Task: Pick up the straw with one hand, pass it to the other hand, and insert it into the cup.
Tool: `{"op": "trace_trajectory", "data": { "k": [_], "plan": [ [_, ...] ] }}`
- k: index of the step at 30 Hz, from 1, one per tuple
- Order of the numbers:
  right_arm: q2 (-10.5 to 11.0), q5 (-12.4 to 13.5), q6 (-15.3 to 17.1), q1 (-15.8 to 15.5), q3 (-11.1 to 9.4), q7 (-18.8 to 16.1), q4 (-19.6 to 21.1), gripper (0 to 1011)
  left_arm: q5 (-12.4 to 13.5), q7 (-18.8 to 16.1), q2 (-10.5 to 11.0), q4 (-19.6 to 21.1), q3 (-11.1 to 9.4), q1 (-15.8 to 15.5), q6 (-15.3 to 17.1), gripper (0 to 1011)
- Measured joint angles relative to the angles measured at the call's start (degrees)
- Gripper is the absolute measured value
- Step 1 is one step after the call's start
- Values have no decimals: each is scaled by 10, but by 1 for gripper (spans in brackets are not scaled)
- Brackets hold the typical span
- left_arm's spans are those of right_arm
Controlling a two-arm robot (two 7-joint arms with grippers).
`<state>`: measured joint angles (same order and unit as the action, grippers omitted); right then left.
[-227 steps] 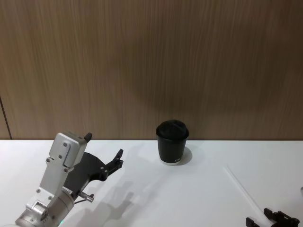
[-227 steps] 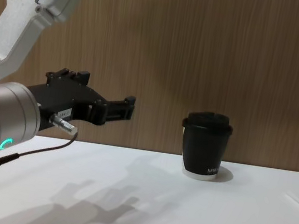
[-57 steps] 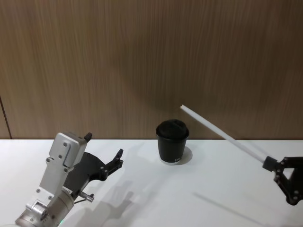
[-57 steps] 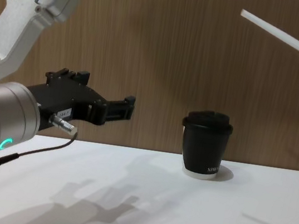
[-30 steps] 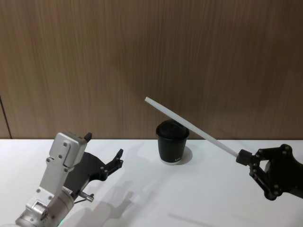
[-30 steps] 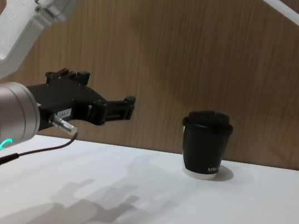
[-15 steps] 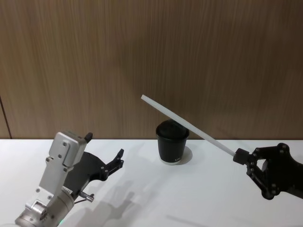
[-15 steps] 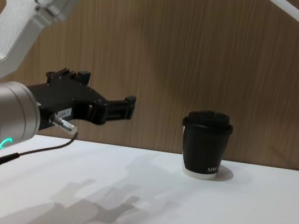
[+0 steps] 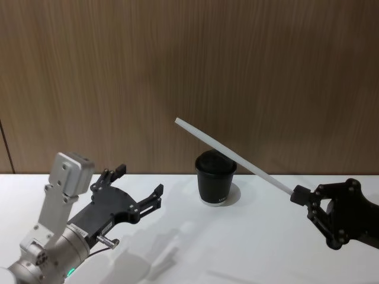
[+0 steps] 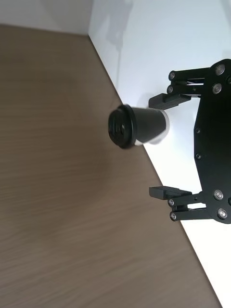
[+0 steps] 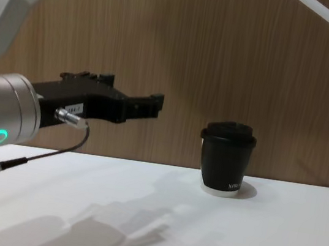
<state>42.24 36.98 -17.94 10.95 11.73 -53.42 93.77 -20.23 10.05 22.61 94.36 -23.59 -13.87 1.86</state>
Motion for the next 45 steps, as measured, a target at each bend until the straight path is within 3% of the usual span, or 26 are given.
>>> {"op": "trace_trajectory", "data": {
  "k": [13,23,30,45],
  "plan": [
    [0,1,0,1,1,0,0,5,-123,116,5,4,27,-13,31,1002],
    [0,1,0,1,1,0,0,5,-208,198,6,-8,34,-30,61,1002],
    [0,1,0,1,1,0,0,4,-257,251,3,-20,31,-48,83,1001],
    [0,1,0,1,1,0,0,5,-333,354,-12,-50,10,-95,123,1002]
  ]
}}
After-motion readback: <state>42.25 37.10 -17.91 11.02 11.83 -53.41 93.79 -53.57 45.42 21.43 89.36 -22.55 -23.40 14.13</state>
